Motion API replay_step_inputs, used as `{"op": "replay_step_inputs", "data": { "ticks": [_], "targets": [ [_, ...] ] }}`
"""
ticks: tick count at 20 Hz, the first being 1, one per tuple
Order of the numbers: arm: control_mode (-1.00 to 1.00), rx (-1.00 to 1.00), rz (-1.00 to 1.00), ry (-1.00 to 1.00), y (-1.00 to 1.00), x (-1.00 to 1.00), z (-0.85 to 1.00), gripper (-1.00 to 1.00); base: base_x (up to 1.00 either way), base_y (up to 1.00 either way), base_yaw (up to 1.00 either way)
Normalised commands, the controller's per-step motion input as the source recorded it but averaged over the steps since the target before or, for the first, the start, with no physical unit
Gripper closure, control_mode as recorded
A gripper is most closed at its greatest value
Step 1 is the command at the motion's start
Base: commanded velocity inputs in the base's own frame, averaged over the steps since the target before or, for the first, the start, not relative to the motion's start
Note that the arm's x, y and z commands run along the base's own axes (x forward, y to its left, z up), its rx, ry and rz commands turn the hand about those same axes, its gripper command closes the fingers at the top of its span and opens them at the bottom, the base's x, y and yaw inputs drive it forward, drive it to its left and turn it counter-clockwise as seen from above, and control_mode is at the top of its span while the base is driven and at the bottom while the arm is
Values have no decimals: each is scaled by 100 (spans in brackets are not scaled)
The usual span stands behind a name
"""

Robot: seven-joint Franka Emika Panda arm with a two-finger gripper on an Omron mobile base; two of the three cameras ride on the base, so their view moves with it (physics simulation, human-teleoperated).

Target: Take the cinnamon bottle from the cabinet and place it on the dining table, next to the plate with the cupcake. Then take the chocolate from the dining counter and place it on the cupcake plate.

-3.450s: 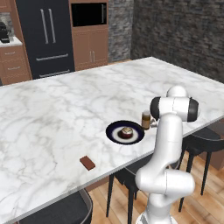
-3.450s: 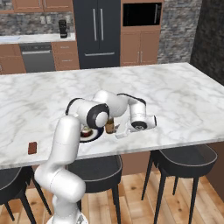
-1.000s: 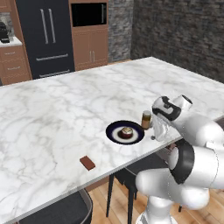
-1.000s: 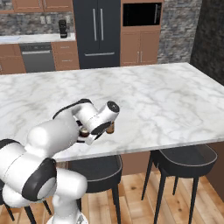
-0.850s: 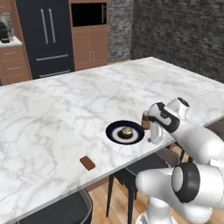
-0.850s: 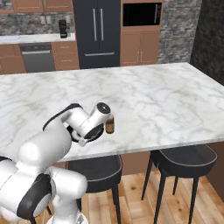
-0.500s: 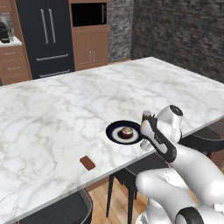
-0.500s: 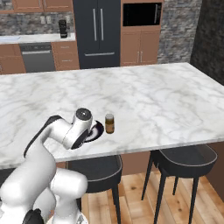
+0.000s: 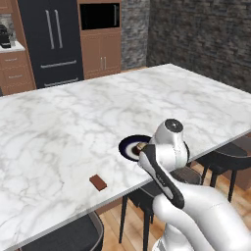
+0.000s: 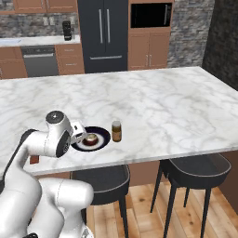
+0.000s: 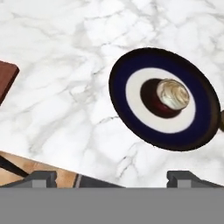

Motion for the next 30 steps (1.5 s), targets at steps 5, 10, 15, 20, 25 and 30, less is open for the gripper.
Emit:
{"op": "replay_step_inputs", "data": {
  "ticks": [5, 10, 15, 20, 25, 30],
  "targets": [
    [-100, 0, -31, 17, 53, -21, 16, -100, 0, 0, 0],
    [-100, 0, -17, 27, 52, -12, 1, -100, 0, 0, 0],
    [-100, 7, 4, 8, 50, -7, -9, -100, 0, 0, 0],
    [-100, 7, 13, 0, 56, 2, -12, -100, 0, 0, 0],
    [-100, 5, 0, 7, 53, 12, -26, -100, 0, 0, 0],
    [-100, 2, -4, 9, 47, 8, -18, -100, 0, 0, 0]
  ]
}}
